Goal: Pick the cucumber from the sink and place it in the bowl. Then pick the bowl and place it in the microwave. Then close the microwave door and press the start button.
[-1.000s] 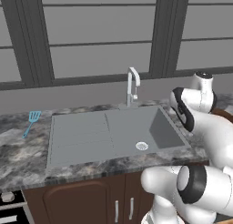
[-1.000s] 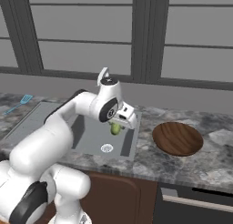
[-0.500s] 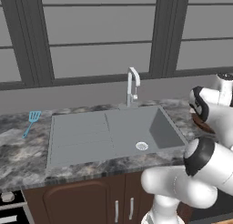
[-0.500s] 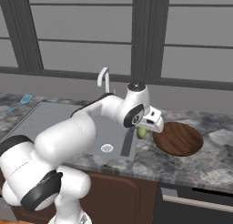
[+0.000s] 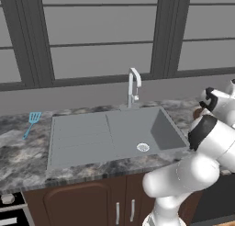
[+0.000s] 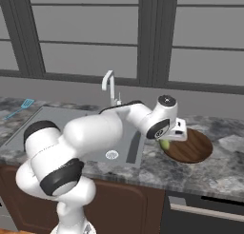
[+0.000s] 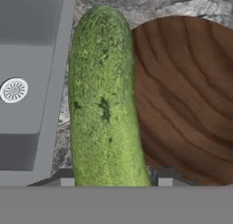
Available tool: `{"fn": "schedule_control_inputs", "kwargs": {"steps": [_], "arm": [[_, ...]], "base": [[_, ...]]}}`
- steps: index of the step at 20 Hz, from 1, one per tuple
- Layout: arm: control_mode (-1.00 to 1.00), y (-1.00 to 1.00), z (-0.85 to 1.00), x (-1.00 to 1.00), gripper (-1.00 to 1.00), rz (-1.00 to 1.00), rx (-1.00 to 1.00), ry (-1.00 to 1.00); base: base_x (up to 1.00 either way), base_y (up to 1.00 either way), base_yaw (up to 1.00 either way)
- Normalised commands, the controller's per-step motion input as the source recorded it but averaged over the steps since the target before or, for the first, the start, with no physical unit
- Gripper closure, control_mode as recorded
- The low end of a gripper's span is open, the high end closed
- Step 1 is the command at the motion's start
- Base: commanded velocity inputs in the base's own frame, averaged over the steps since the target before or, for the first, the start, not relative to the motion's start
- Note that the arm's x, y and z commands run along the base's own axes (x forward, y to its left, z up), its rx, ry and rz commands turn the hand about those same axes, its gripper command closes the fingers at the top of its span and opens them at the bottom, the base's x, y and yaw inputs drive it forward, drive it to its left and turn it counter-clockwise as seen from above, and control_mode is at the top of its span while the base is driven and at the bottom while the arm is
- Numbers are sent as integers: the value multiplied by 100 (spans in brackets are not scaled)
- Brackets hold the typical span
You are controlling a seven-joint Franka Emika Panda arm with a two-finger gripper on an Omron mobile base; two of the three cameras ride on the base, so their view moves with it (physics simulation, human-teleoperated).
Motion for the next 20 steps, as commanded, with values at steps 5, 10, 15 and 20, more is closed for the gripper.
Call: {"fn": "schedule_control_inputs", "kwargs": {"steps": [5, 10, 15, 20], "arm": [[-100, -17, -23, 13, 100, 30, -7, 0], [-100, -29, -22, 11, 100, 19, -10, 0], [-100, -45, -18, 9, 100, 8, -8, 0], [-100, -22, -14, 12, -100, 0, -6, 1]], "base": [[0, 0, 0], [0, 0, 0], [0, 0, 0], [0, 0, 0]]}}
